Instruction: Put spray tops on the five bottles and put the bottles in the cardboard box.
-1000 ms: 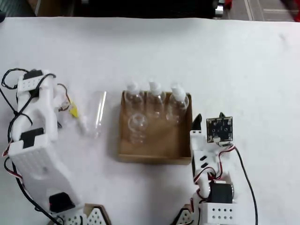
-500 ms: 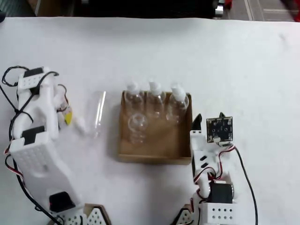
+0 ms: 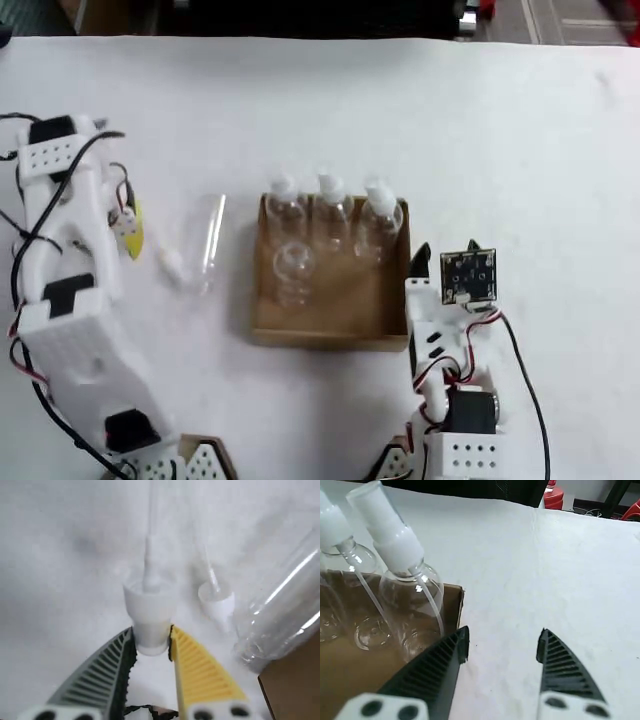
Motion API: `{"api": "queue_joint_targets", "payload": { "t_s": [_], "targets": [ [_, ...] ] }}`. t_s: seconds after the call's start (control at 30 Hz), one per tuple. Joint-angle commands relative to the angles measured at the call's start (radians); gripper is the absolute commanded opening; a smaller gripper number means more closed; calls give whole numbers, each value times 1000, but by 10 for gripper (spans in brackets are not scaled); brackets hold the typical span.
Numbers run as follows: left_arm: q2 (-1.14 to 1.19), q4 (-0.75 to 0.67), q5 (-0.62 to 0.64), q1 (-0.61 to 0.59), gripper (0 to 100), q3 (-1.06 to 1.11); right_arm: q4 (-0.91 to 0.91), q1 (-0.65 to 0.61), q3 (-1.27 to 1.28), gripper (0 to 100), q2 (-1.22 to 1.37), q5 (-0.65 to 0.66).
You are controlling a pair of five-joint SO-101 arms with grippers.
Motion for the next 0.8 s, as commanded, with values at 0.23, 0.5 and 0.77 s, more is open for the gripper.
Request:
{"api": "queue_joint_targets", "payload": {
  "t_s": [0.23, 0.5, 0.77],
  "targets": [
    [-788, 18, -203, 202, 24, 161, -22, 10, -3, 194, -10, 12],
    [-1256, -2, -503, 464, 24, 339, 15, 12, -68, 194, -10, 5],
    [-1598, -158, -589, 544, 24, 669, 21, 12, -68, 189, -10, 5]
  ]
}}
